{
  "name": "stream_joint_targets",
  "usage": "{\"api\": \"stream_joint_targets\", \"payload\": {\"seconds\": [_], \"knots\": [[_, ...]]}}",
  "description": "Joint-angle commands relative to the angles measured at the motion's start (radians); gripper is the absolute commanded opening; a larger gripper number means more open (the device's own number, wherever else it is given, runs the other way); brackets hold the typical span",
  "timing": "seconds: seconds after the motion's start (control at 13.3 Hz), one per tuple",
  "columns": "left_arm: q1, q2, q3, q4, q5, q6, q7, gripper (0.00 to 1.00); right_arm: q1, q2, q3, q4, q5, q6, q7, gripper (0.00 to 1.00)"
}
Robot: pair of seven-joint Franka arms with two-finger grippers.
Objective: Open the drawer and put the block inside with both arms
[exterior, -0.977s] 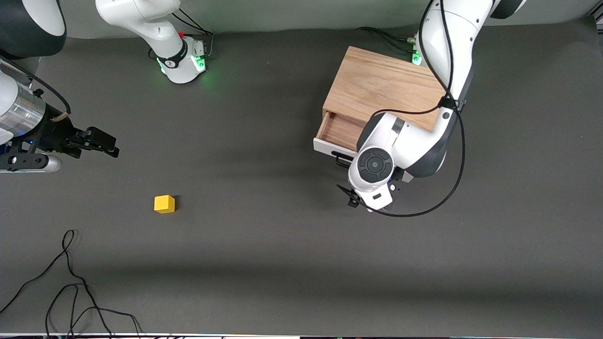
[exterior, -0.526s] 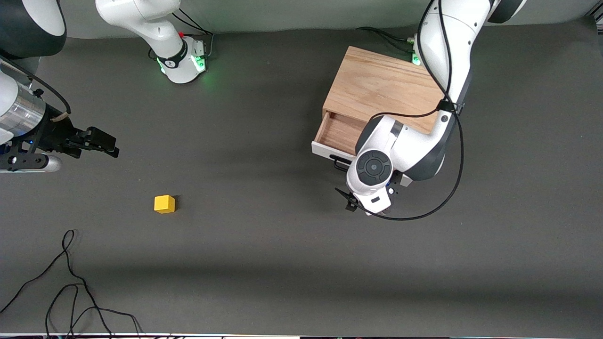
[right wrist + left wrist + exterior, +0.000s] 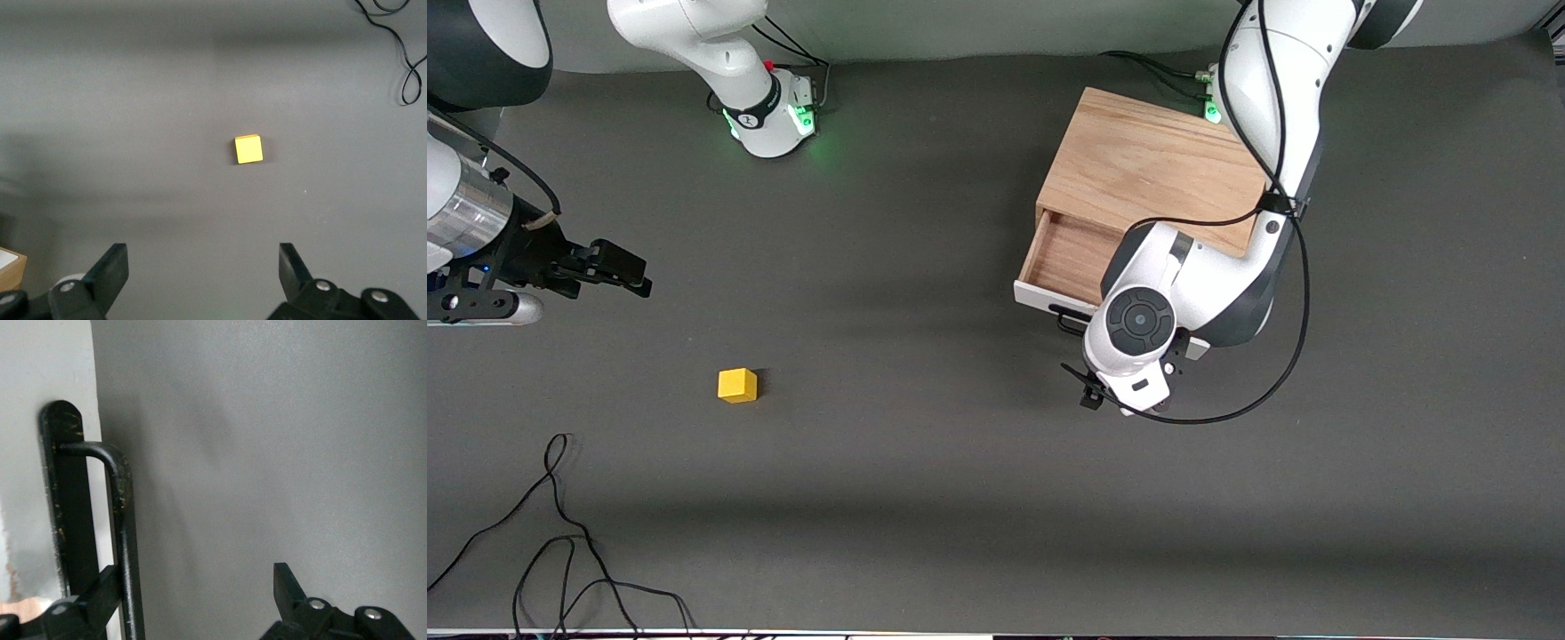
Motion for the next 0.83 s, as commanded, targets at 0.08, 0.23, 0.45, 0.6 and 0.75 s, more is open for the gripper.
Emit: {"api": "stream_joint_targets", "payload": {"seconds": [0.08, 0.23, 0.45, 0.6, 0.75], "knots": [[-0.001, 0.025, 0.001, 0.056, 0.014, 0.013, -0.012, 1.0, 0.009, -0.003, -0.004, 0.005, -0.014, -0.006, 0.022, 1.0], [-0.003, 0.026, 0.001, 0.073, 0.014, 0.013, -0.014, 1.0, 0.009, -0.003, -0.004, 0.005, -0.014, -0.007, 0.022, 1.0], [-0.005, 0.025, -0.001, 0.073, 0.02, 0.011, -0.014, 1.0, 0.009, -0.003, -0.004, 0.007, -0.014, -0.007, 0.022, 1.0], [-0.005, 0.014, -0.001, 0.102, 0.032, -0.021, -0.011, 1.0, 0.009, -0.003, -0.004, 0.005, -0.014, -0.006, 0.022, 1.0], [0.0, 0.008, -0.001, 0.172, 0.069, -0.104, 0.029, 1.0, 0.009, -0.005, -0.004, 0.005, -0.014, -0.007, 0.022, 1.0]]}}
